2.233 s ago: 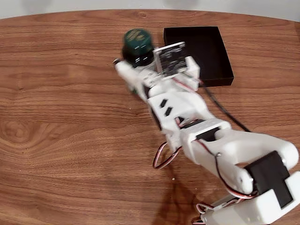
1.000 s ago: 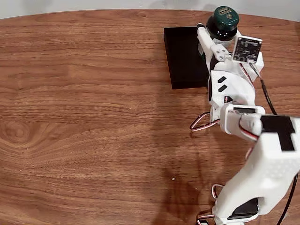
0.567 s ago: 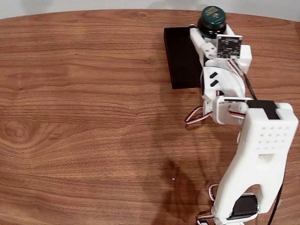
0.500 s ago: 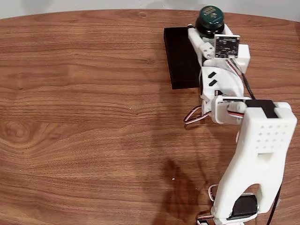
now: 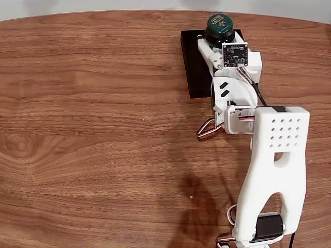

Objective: Pick up the pill bottle and place it in the black box.

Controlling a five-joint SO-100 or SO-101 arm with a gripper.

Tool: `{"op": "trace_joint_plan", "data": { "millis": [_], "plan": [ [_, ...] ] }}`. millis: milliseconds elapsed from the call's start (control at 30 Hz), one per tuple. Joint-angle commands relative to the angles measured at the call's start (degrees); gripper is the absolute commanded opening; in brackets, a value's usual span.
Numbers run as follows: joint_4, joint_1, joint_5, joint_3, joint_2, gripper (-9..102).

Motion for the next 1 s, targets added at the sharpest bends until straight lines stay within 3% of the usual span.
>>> {"op": "trace_joint_plan", "data": {
  "millis": [0, 467, 767, 967],
  "plan": [
    [-2.11, 0.09, 0.00, -6.06, 0.97, 12],
    [3.34, -0.35, -0.70, -9.05, -3.25, 13],
    [12.48, -0.26, -0.70, -11.34, -3.78, 18],
    [13.62, -0.62, -0.79, -11.16, -4.48, 24]
  ]
}}
